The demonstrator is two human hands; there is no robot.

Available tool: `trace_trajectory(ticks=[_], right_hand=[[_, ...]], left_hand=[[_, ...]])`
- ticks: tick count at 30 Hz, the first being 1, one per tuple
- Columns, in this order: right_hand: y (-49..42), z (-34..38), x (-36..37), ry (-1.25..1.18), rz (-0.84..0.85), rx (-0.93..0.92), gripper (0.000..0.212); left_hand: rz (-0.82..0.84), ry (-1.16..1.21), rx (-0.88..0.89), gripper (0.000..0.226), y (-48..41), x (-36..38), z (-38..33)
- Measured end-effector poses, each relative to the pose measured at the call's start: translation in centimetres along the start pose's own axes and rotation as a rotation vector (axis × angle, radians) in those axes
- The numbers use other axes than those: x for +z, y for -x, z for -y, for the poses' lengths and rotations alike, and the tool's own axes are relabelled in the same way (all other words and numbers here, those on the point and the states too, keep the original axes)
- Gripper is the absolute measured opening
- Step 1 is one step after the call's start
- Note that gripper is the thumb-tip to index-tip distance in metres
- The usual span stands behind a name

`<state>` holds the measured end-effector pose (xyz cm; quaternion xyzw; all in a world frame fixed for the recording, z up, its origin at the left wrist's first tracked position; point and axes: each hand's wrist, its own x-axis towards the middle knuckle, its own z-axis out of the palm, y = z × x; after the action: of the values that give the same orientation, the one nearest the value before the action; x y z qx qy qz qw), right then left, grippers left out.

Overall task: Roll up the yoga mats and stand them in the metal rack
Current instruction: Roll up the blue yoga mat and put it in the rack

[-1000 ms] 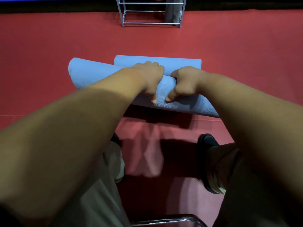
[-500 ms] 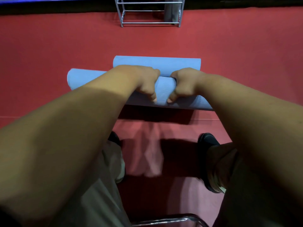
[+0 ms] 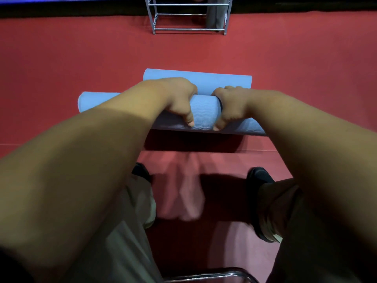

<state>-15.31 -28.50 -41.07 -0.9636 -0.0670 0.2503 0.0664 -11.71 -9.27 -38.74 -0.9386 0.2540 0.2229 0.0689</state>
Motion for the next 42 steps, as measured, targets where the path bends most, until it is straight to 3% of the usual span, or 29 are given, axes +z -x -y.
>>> trace_trajectory(ticks=[4, 6, 14, 19, 24, 28, 35, 40, 42], right_hand=[[-0.1, -0.1, -0.1, -0.035, -0.021, -0.018, 0.069], [0.0, -0.1, -0.2, -0.047, -0.007, -0.011, 0.064], [0.3, -0.1, -0.7, -0.131, 0.004, 0.012, 0.068], [0.1, -0.2, -0.7, -0.135, -0.005, 0.005, 0.077], [-0.1, -0.3, -0.4, -0.061, 0.017, -0.057, 0.094], [-0.2, -0.1, 0.0, -0.021, 0.024, -0.051, 0.082], [-0.1, -0.1, -0.4, -0.065, 0.035, -0.028, 0.069], [0.3, -0.1, -0.6, -0.048, 0.107, -0.026, 0.074], [0.3, 0.1, -0.5, -0.032, 0.122, -0.017, 0.088]], left_hand=[[0.075, 0.004, -0.024, 0.088, -0.1, 0.3, 0.1], [0.092, -0.022, -0.027, 0.099, 0.0, 0.5, -0.1], [-0.040, -0.128, 0.002, 0.109, 0.4, 0.7, -1.1], [-0.110, -0.050, 0.015, 0.080, -0.1, 0.5, -1.0], [-0.005, 0.017, -0.036, 0.069, -0.4, 0.3, -0.7], [0.070, 0.002, -0.031, 0.079, -0.8, 0.7, -0.8], [0.020, -0.079, -0.004, 0.113, -0.6, 1.2, -1.4], [0.012, -0.036, 0.014, 0.091, -0.3, 0.6, -1.3], [0.020, -0.014, 0.011, 0.085, -0.3, 0.5, -1.2]])
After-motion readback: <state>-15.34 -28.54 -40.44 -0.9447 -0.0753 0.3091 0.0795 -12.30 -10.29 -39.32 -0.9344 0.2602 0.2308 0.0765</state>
